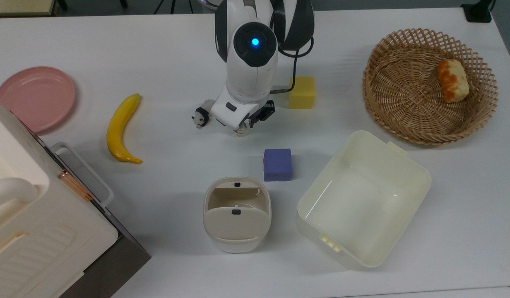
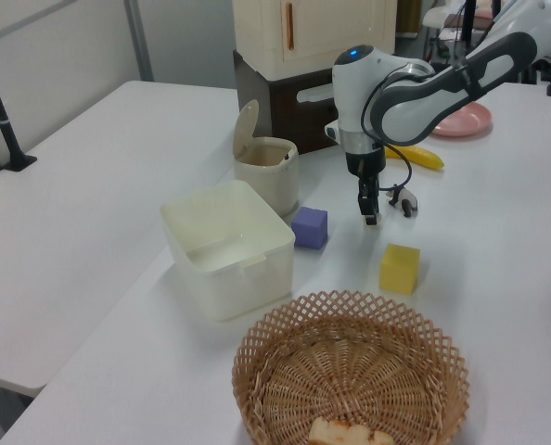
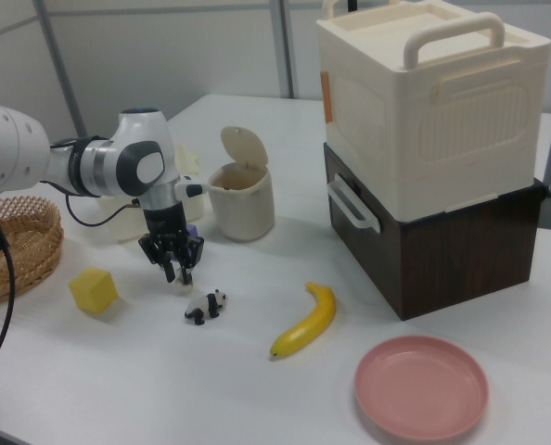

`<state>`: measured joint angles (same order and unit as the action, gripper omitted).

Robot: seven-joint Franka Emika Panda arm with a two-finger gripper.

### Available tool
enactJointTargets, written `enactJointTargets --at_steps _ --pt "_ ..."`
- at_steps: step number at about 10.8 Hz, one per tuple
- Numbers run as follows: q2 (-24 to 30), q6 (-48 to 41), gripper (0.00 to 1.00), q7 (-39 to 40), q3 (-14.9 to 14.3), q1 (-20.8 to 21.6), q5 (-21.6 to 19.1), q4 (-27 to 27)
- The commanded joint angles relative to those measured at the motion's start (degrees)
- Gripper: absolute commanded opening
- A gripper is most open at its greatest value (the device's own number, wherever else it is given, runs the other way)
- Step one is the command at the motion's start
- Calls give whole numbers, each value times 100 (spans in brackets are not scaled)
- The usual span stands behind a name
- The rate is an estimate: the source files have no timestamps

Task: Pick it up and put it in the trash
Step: 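Lower the gripper over the white paper ball beside the panda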

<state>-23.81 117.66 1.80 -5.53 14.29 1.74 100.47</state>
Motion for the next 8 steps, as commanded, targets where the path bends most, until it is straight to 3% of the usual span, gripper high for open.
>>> enactJointTargets --at_steps 1,8 --pt "87 108 37 93 -18 4 81 52" --pt "421 -15 32 216 -53 -22 72 -36"
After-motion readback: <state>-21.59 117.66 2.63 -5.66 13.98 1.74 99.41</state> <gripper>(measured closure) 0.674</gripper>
